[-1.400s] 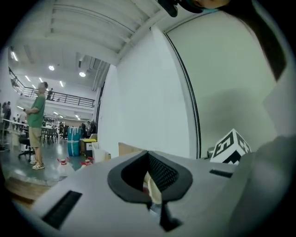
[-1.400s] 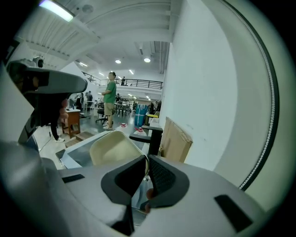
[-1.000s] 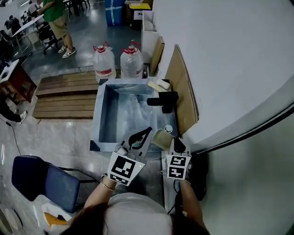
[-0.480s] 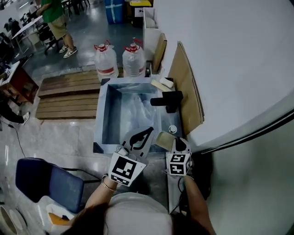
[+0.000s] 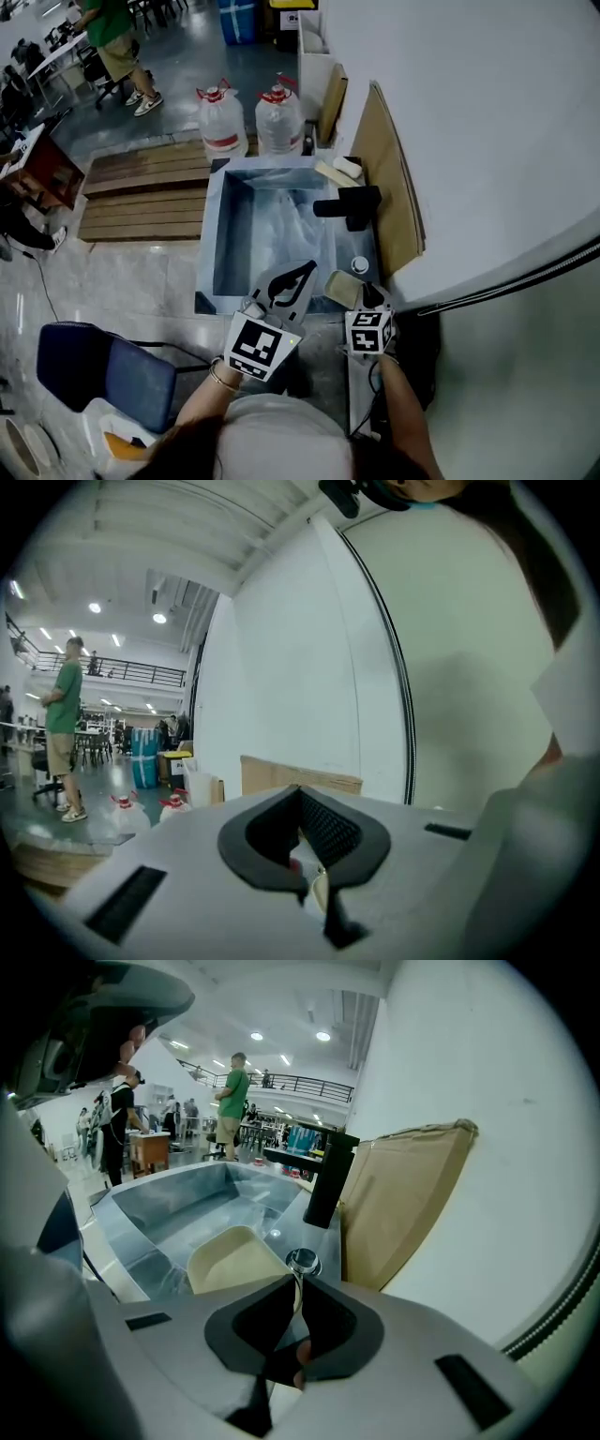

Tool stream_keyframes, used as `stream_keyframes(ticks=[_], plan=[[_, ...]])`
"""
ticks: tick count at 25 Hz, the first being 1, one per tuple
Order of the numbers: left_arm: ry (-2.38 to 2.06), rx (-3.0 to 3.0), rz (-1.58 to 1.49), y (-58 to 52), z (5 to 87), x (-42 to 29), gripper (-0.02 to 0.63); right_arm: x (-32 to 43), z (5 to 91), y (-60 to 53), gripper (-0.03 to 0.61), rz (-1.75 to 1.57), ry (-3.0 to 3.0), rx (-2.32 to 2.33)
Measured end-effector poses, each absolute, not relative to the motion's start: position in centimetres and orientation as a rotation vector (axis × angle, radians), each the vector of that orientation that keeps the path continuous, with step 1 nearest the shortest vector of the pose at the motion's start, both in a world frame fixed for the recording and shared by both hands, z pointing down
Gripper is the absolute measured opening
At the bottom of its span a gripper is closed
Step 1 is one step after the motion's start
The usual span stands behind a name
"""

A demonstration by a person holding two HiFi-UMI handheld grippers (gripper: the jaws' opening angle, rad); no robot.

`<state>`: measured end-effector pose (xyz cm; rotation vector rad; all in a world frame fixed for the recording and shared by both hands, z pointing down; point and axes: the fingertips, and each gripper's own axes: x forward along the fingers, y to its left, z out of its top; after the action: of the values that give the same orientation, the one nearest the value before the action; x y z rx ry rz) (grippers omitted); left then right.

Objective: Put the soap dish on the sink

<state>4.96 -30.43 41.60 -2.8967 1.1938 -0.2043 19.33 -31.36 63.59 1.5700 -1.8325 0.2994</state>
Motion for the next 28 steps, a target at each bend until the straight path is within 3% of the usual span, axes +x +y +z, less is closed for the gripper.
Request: stream_keyframes(ticks=[16,28], plan=[[1.234,-2.895,-0.223,-30.8,42.2,4.4,0.003,20.1,65.4,-32.0,0.043,0.389,-1.818,1.576],[1.283,-2.859,-0.179,-29.9,41.1,3.3,0.003,18.5,60.3,-31.2,0.044,0.285,-1.937,1.645]])
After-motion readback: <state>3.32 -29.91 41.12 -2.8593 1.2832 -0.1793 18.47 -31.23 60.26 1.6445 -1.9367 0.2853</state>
